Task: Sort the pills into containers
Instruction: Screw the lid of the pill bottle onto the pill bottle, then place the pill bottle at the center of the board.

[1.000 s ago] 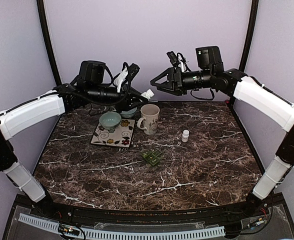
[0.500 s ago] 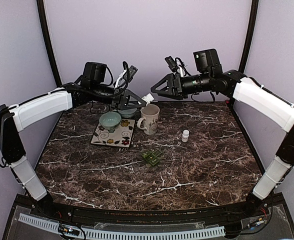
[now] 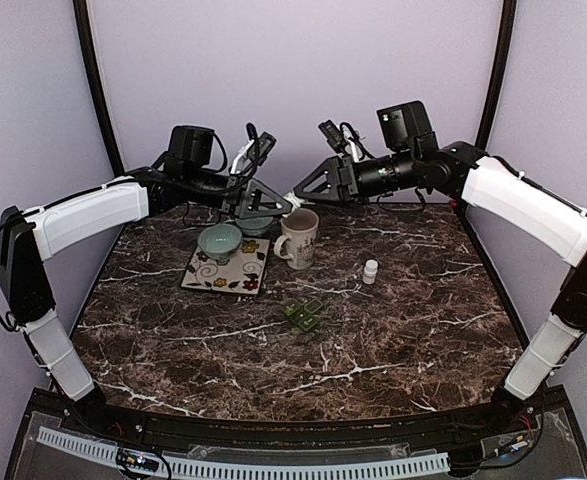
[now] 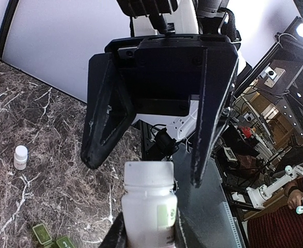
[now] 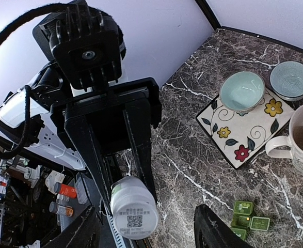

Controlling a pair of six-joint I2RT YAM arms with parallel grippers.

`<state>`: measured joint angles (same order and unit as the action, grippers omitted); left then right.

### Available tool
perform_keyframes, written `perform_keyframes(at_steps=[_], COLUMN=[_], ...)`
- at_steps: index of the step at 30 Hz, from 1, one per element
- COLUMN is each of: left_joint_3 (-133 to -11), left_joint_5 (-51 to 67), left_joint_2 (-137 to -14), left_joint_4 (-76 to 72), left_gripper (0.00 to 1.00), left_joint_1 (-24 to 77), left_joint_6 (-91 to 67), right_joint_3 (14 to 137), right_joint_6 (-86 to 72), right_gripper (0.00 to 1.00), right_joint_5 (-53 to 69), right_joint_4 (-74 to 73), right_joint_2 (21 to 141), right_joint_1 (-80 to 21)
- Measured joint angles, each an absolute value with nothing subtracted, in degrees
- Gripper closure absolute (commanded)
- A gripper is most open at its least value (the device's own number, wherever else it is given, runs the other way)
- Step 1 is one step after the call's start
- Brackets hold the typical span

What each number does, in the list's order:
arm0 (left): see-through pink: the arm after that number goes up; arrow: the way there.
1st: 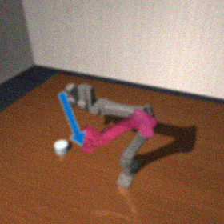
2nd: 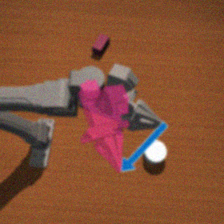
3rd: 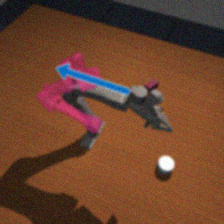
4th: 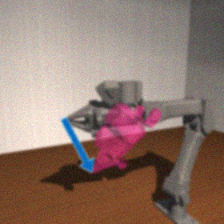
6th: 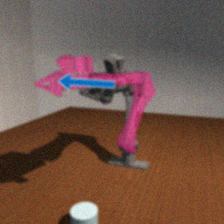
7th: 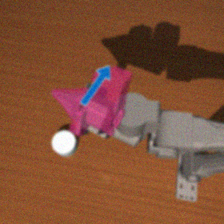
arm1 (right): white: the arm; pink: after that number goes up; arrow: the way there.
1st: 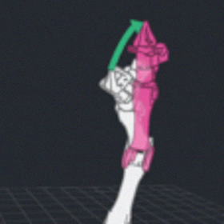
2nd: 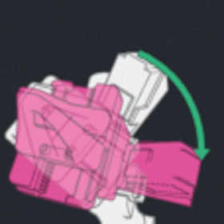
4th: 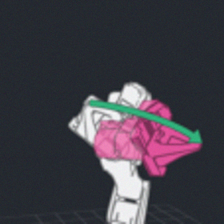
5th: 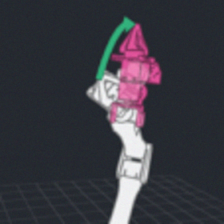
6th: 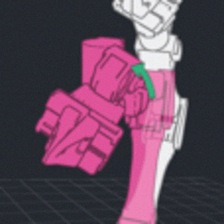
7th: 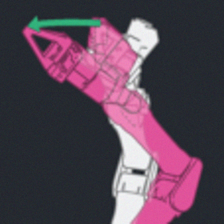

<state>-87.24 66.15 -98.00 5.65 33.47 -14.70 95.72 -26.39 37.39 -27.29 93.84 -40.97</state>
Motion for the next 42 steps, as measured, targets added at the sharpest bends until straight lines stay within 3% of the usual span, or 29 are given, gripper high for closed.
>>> perform_keyframes(at_steps=[17, 24, 29, 37, 42], left_joint_3=[-88.33, -88.60, -88.88, -89.67, -89.69], left_joint_5=[67.81, 68.07, 68.53, 64.99, 55.13], left_joint_2=[-99.00, -99.55, -99.55, -99.53, -98.13], left_joint_4=[5.58, 5.61, 5.63, 8.73, 12.27], left_gripper=[1.00, 1.00, 1.00, 1.00, 1.00], left_joint_1=[33.47, 33.47, 33.47, 33.36, 34.52], left_joint_6=[-15.29, -15.44, -14.59, -10.07, -3.84], right_joint_3=[98.89, 99.74, 100.51, 101.45, 102.48], right_joint_6=[-25.76, -25.69, -26.22, -27.27, -29.41], right_gripper=[0.56, 0.72, 1.00, 1.00, 1.00], right_joint_5=[37.58, 37.95, 38.39, 38.74, 38.44], right_joint_4=[-28.73, -29.56, -30.11, -30.48, -30.68], right_joint_2=[96.25, 96.57, 96.62, 98.04, 99.98], right_joint_1=[-41.65, -41.74, -41.78, -41.50, -40.71])
